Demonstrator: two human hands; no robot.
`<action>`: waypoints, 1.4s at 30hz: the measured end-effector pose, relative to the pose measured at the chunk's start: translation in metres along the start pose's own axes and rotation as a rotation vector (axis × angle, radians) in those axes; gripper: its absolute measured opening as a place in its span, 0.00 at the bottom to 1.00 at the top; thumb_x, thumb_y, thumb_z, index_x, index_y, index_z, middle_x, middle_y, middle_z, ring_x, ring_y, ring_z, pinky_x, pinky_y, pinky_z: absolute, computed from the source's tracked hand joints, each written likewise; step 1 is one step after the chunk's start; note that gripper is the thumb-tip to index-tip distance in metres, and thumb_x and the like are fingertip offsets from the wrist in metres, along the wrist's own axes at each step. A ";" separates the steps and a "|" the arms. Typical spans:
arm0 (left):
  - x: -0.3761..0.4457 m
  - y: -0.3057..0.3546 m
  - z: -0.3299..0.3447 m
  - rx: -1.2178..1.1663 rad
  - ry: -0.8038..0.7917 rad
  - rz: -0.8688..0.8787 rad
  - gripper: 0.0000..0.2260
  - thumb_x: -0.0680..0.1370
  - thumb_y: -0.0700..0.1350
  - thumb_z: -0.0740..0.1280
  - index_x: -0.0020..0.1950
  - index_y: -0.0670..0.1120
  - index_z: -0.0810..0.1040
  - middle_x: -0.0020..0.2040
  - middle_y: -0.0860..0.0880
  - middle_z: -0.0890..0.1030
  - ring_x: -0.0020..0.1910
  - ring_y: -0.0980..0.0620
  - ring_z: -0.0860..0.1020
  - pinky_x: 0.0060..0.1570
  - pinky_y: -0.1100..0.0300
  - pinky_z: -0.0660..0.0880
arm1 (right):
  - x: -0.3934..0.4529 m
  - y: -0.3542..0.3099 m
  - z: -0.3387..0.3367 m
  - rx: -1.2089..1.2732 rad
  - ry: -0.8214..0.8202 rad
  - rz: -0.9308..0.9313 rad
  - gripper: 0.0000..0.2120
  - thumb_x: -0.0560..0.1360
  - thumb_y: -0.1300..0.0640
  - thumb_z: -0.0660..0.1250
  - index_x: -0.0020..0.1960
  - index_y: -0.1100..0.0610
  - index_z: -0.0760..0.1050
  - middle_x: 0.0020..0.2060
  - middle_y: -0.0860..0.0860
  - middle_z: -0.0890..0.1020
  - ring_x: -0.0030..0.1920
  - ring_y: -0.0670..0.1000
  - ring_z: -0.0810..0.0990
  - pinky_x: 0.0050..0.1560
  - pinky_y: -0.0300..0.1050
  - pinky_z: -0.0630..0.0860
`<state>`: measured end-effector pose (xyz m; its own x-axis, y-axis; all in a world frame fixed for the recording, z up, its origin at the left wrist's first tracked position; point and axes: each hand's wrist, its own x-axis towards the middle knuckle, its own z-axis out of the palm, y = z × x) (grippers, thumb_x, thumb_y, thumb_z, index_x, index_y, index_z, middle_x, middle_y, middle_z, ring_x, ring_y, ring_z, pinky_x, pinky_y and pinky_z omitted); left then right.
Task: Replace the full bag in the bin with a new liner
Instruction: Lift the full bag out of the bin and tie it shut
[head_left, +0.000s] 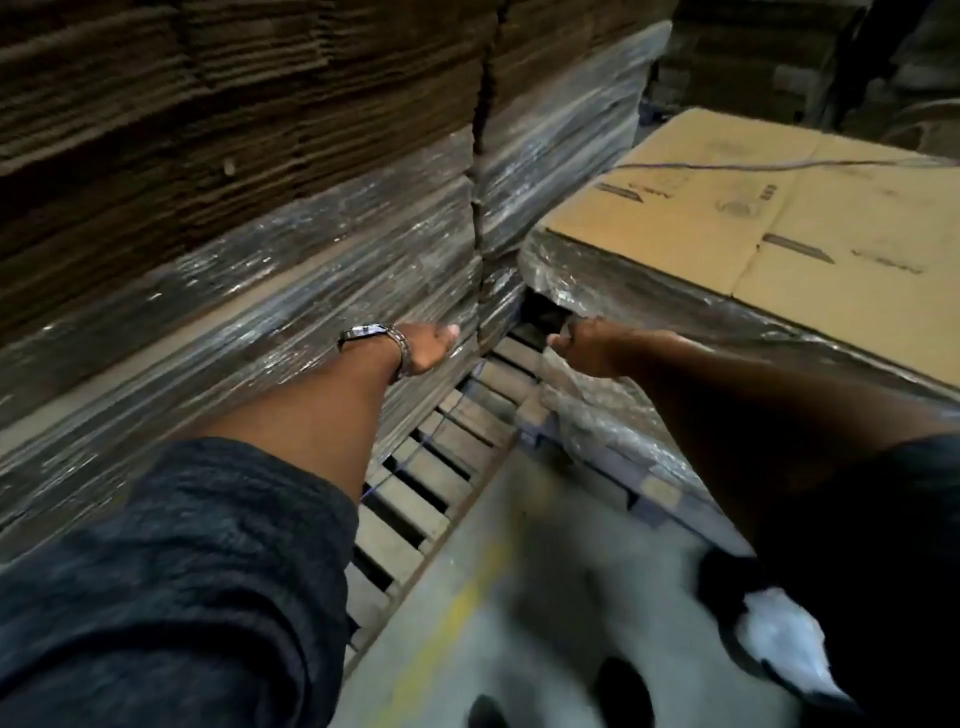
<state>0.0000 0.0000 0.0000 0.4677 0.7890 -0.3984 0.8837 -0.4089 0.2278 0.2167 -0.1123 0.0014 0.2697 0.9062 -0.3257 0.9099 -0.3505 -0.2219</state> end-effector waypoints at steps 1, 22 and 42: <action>-0.001 0.006 0.004 0.010 -0.023 0.022 0.30 0.80 0.63 0.44 0.76 0.47 0.60 0.77 0.45 0.58 0.75 0.44 0.60 0.74 0.49 0.56 | -0.002 0.005 0.006 -0.004 -0.017 0.045 0.27 0.81 0.41 0.50 0.73 0.57 0.63 0.72 0.60 0.68 0.70 0.59 0.68 0.70 0.51 0.65; -0.023 0.129 0.081 0.210 -0.129 0.241 0.29 0.80 0.62 0.44 0.72 0.46 0.66 0.74 0.41 0.64 0.72 0.41 0.65 0.69 0.47 0.63 | -0.115 0.116 0.059 0.060 -0.053 0.205 0.25 0.84 0.47 0.48 0.72 0.61 0.65 0.71 0.63 0.68 0.70 0.60 0.68 0.69 0.51 0.64; -0.114 0.339 0.206 0.382 -0.247 0.574 0.29 0.80 0.62 0.44 0.74 0.46 0.64 0.75 0.43 0.63 0.73 0.42 0.63 0.71 0.47 0.61 | -0.317 0.287 0.117 0.236 -0.015 0.556 0.27 0.82 0.44 0.51 0.69 0.64 0.67 0.69 0.65 0.70 0.69 0.62 0.69 0.68 0.53 0.66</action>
<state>0.2499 -0.3237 -0.0605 0.8089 0.2946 -0.5088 0.4216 -0.8939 0.1527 0.3557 -0.5279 -0.0661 0.6790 0.5691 -0.4638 0.5387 -0.8154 -0.2120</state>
